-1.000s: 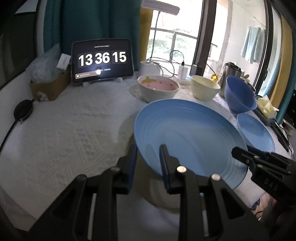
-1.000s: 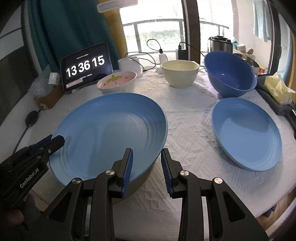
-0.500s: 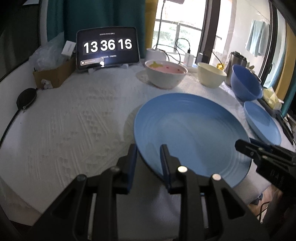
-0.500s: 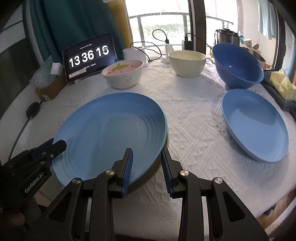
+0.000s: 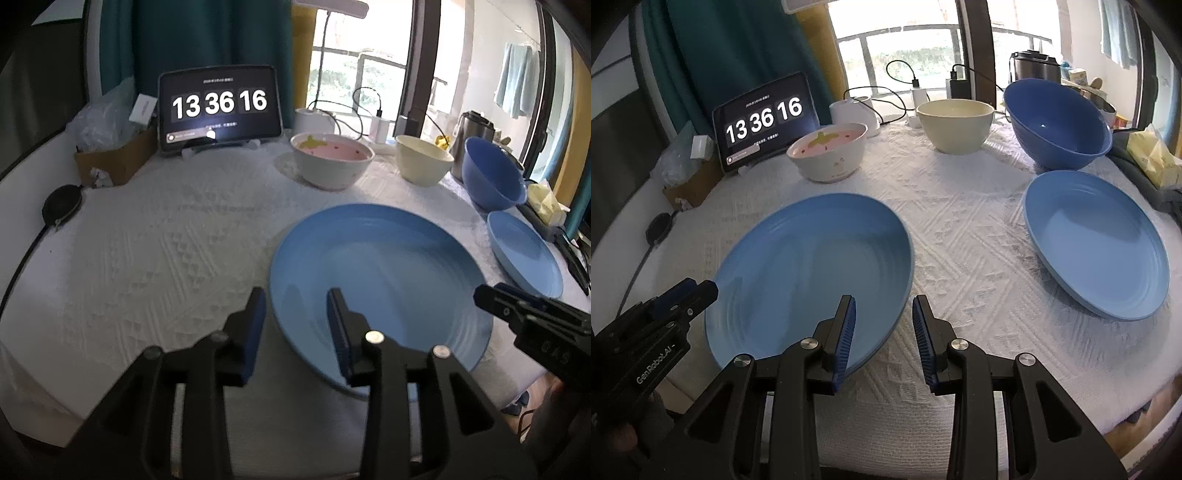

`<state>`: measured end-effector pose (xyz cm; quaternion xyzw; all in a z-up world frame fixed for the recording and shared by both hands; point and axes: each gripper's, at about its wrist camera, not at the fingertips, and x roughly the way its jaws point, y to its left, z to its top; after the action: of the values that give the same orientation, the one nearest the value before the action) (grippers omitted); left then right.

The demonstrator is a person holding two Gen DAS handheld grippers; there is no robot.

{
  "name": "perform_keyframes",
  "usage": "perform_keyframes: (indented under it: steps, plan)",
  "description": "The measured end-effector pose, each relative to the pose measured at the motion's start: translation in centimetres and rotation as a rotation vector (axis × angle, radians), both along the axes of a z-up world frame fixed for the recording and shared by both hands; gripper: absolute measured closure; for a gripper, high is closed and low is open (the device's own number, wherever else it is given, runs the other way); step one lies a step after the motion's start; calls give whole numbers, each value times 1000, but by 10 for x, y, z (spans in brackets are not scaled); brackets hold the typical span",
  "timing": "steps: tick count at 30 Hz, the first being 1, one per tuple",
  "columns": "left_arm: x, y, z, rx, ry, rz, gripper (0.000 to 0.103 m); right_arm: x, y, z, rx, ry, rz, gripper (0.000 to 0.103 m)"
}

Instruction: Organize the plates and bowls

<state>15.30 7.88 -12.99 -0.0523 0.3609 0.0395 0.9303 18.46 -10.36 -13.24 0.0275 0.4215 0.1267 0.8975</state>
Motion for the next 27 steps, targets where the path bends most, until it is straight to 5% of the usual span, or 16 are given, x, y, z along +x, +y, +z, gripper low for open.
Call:
perform_keyframes:
  steps: [27]
  plan:
    - [15, -68, 20, 47, -21, -89, 62, 4, -61, 8, 75, -34, -72, 69]
